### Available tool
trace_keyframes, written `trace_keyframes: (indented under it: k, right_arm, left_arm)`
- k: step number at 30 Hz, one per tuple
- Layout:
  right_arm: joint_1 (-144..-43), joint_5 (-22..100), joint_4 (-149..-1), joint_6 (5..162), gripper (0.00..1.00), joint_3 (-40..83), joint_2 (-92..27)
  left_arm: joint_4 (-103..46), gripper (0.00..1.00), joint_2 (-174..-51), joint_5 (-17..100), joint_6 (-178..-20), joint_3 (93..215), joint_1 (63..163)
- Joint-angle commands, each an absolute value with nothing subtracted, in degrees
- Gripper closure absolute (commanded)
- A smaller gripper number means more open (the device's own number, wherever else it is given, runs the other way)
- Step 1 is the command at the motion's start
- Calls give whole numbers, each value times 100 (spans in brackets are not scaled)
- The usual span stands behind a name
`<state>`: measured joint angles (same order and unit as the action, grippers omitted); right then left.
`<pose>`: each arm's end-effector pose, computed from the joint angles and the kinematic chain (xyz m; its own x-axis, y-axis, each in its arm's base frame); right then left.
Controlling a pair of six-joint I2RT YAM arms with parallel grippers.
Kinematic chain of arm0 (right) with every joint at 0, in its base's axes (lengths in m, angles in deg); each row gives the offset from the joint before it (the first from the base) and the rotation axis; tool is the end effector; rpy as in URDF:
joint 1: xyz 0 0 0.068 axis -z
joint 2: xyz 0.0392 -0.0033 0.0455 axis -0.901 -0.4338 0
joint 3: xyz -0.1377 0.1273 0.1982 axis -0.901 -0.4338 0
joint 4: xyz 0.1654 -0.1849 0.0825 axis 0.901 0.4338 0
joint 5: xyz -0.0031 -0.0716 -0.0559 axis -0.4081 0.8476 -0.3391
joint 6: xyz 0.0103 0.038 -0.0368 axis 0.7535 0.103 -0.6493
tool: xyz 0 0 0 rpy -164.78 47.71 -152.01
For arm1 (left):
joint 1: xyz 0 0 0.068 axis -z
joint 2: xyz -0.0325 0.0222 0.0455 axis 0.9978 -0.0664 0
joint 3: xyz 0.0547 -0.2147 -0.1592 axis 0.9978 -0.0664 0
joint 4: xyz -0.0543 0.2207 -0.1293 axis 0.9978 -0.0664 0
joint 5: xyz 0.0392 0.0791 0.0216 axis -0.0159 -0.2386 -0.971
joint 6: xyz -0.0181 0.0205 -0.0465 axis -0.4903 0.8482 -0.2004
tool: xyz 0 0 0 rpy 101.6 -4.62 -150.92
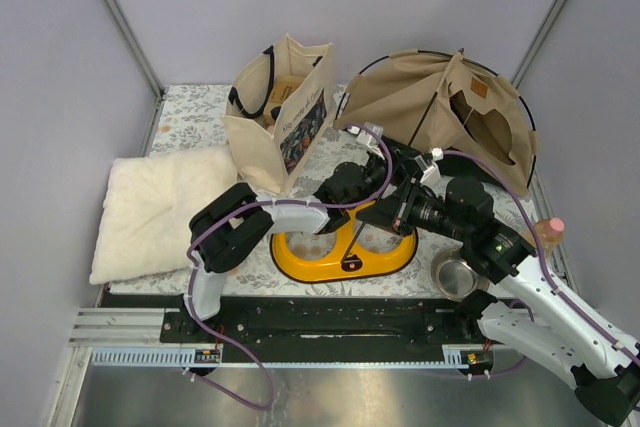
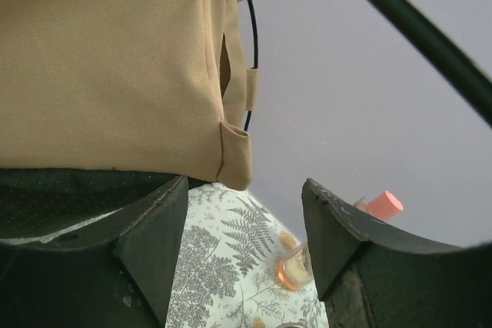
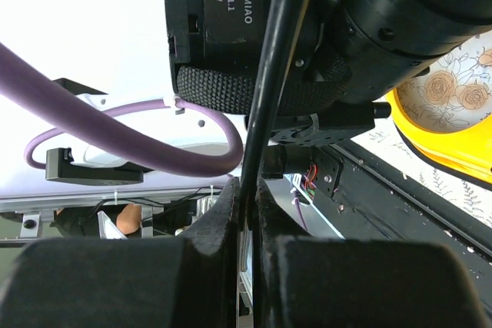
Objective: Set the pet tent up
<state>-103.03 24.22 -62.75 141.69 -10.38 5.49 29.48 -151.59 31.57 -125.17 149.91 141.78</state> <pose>0.1292 0.1209 0.3332 -0.8548 0.3882 -0.3444 -0.2196 0.3307 0.9178 0.2543 -0.3695 0.2445 -0.3928 -0.5182 -0.7597 0.7219 0.3381 -0.6038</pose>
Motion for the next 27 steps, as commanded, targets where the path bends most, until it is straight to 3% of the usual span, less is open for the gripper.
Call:
trace_keyframes:
  k: [1,11,17,23,25,27]
  right_arm:
    - [-10340,2385,-6768,14208,100,-950,576]
    - [-10340,2438,-6812,14270,100,-1047,628]
    - [-10340,2429,-6830,14279,100,-1038,637]
    - [-10340,2438,-6830,14305,100,-1117,663]
    - [-10340,2447,-6821,14305,100,-1126,672]
    - [-10331,2447,-6838,14322,100,-1134,663]
  left_arm:
    - [2628,37,-15276,2788,-12389,15447,14226]
    - [2144,50,-15496,2498,-12556,15939,14270]
    - [2170,76,-15504,2489,-12547,15896,14262]
    - [2144,94,-15540,2533,-12529,15992,14270]
    - [2109,95,-15548,2524,-12529,16045,14262]
    - [2038,84,-15575,2524,-12529,16124,14270]
